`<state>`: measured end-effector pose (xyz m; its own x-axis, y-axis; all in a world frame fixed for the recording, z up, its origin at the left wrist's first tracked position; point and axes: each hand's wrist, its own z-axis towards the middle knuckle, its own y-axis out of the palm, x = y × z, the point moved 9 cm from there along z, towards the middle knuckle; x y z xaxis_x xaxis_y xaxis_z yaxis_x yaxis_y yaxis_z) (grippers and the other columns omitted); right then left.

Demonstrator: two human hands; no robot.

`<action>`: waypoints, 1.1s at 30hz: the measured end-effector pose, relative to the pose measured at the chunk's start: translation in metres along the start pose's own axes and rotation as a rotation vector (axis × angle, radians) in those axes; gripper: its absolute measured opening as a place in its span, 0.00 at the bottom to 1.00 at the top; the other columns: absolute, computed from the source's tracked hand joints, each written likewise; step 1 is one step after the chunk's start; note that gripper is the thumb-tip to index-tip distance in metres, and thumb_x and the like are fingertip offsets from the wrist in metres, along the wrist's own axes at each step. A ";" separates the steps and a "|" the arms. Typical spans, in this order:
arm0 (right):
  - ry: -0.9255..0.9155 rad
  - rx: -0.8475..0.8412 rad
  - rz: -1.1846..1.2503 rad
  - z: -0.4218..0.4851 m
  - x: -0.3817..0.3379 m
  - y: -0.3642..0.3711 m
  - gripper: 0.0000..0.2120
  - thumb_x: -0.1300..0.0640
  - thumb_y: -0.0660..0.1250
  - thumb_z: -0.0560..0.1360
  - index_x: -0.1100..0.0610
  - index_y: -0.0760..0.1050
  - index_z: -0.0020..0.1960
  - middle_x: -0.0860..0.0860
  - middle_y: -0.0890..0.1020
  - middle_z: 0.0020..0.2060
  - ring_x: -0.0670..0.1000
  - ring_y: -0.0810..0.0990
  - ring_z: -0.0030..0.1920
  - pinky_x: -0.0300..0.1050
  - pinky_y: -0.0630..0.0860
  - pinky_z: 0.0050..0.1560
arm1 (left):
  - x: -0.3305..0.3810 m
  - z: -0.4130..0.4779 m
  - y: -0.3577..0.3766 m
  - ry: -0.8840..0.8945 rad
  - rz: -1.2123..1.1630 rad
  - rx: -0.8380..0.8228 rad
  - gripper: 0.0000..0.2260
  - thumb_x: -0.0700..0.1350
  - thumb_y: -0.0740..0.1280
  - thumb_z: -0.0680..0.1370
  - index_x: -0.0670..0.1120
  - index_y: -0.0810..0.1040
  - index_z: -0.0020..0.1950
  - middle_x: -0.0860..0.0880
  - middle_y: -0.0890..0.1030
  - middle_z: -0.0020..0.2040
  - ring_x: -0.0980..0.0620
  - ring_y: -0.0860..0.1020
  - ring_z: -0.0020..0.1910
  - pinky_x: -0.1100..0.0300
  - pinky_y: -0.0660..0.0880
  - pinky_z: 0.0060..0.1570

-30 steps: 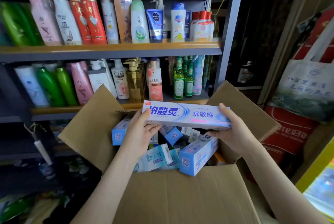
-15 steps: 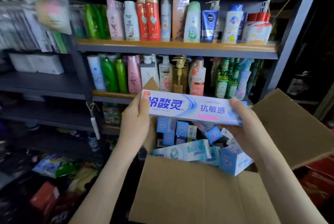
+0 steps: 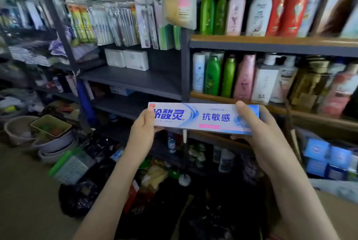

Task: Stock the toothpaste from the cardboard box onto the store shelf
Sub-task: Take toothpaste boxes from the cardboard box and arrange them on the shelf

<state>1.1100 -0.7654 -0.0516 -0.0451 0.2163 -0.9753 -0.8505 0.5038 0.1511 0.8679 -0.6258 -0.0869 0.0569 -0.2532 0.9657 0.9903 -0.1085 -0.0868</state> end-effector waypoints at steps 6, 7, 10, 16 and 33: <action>0.135 -0.104 0.031 0.035 0.064 0.124 0.20 0.49 0.69 0.74 0.62 0.73 0.58 0.59 0.83 0.49 0.53 0.81 0.43 0.51 0.78 0.43 | -0.042 0.049 -0.106 -0.058 0.073 0.040 0.15 0.50 0.52 0.84 0.47 0.77 0.55 0.48 0.83 0.50 0.52 0.81 0.50 0.63 0.79 0.49; 0.160 -0.125 0.040 0.041 0.075 0.142 0.21 0.49 0.69 0.73 0.63 0.72 0.59 0.60 0.83 0.50 0.53 0.81 0.43 0.50 0.78 0.42 | -0.050 0.058 -0.121 -0.074 0.054 0.055 0.15 0.50 0.53 0.84 0.47 0.77 0.54 0.48 0.83 0.50 0.52 0.81 0.50 0.65 0.78 0.46; 0.223 -0.214 0.071 0.061 0.110 0.198 0.24 0.51 0.70 0.71 0.66 0.73 0.60 0.61 0.83 0.52 0.53 0.82 0.46 0.48 0.80 0.44 | -0.081 0.088 -0.171 -0.137 -0.056 0.139 0.13 0.49 0.54 0.84 0.46 0.77 0.52 0.49 0.83 0.48 0.56 0.81 0.46 0.65 0.77 0.47; 0.244 -0.380 -0.106 0.111 0.182 0.321 0.13 0.53 0.70 0.73 0.62 0.79 0.52 0.58 0.84 0.46 0.48 0.80 0.38 0.40 0.76 0.38 | -0.155 0.165 -0.279 -0.218 -0.035 0.347 0.09 0.50 0.58 0.83 0.47 0.70 0.48 0.44 0.79 0.48 0.50 0.79 0.46 0.53 0.77 0.51; 0.287 -0.151 -0.416 0.333 0.387 0.627 0.22 0.57 0.70 0.75 0.59 0.71 0.67 0.51 0.77 0.56 0.50 0.75 0.55 0.44 0.71 0.56 | -0.312 0.473 -0.453 -0.290 0.439 0.190 0.24 0.32 0.53 0.77 0.52 0.70 0.68 0.46 0.79 0.55 0.43 0.77 0.51 0.56 0.71 0.45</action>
<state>0.7340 -0.0876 -0.2804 0.1891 -0.2250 -0.9558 -0.8921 0.3674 -0.2630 0.4616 -0.0427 -0.2333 0.4751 0.0426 0.8789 0.8697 0.1296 -0.4763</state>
